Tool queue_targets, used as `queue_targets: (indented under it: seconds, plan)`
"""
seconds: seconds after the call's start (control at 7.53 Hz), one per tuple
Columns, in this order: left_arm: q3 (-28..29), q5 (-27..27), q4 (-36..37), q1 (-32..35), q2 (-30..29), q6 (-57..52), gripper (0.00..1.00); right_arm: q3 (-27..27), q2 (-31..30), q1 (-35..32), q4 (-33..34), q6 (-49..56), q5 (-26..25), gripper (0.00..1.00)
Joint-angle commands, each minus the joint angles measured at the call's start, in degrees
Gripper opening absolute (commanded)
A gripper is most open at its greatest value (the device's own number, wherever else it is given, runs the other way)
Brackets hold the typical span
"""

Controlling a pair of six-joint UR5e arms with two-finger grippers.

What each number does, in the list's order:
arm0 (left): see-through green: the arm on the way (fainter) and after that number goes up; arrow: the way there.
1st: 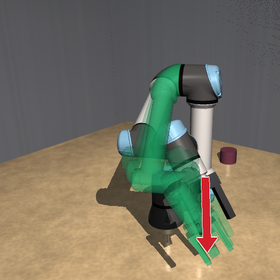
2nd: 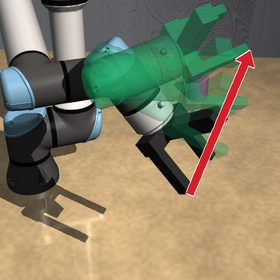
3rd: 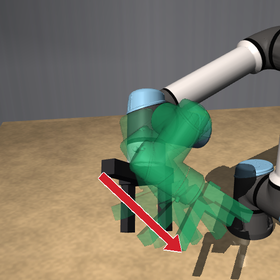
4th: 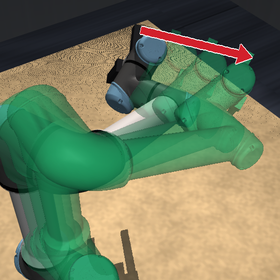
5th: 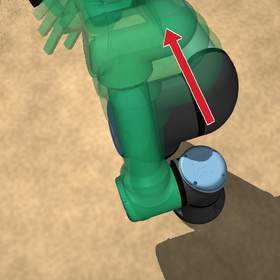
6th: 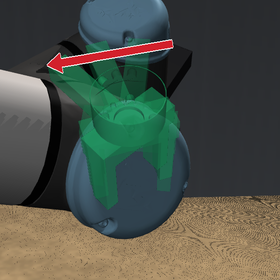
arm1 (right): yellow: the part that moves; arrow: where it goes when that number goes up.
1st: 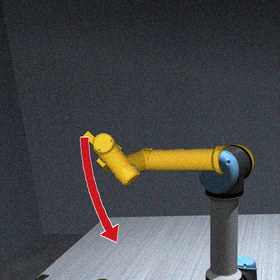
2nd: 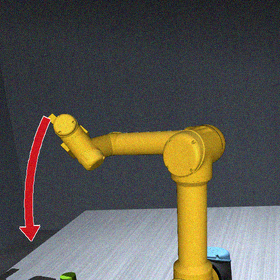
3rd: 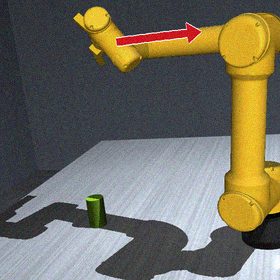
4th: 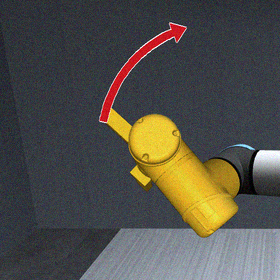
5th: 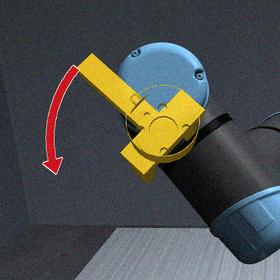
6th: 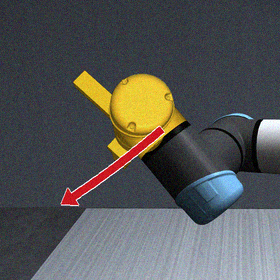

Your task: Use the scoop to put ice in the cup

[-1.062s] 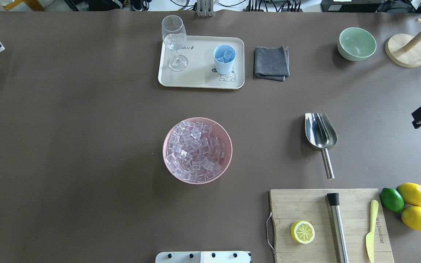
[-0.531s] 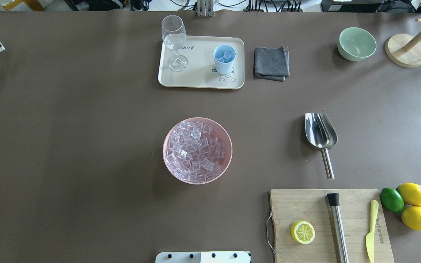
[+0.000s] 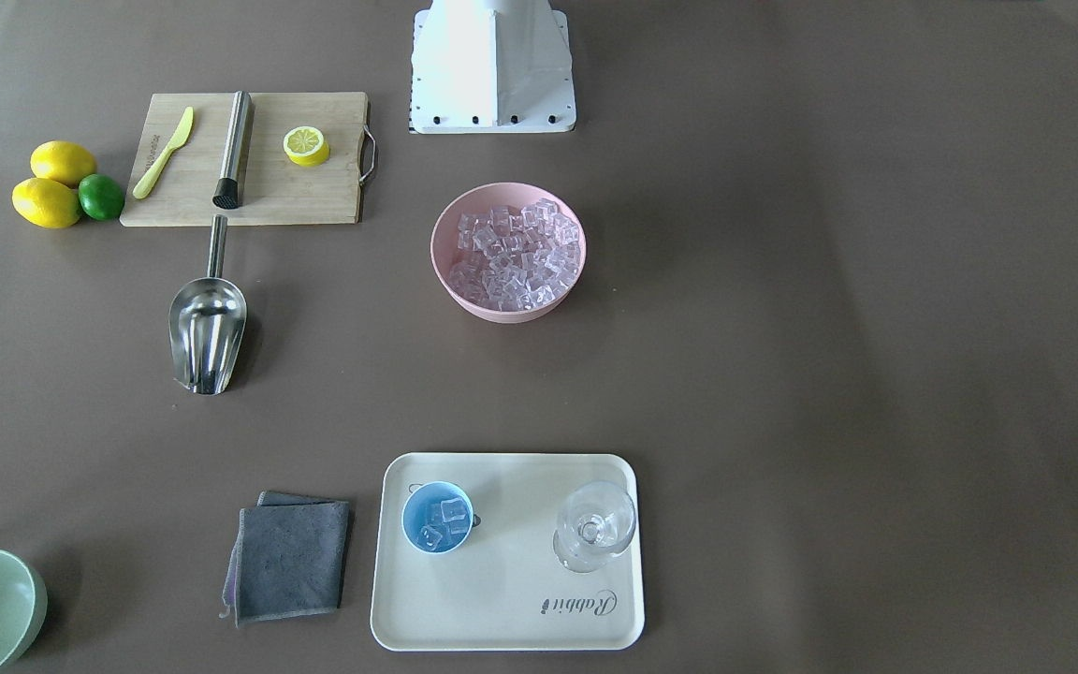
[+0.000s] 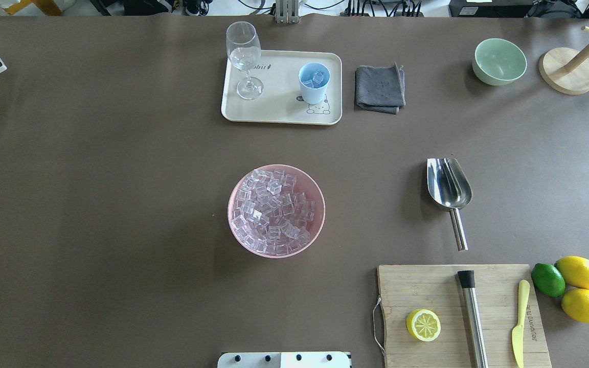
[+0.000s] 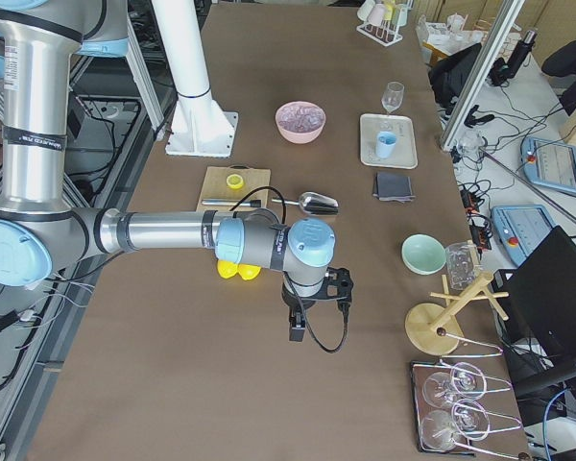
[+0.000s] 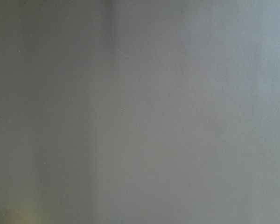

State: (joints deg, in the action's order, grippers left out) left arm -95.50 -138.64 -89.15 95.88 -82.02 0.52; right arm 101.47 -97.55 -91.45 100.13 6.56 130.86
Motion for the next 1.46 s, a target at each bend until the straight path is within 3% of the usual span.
queue_targets:
  seconds: [0.0,1.33]
  plan:
    - [0.8,0.1,-0.1,-0.1,1.0,0.1,0.98,0.0,0.5,0.0,-0.1,-0.1,-0.3,1.0]
    - [2.2,-0.3,-0.6,0.8,1.2,-0.4,0.98,0.0,0.7,0.0,-0.5,-0.1,-0.3,1.0]
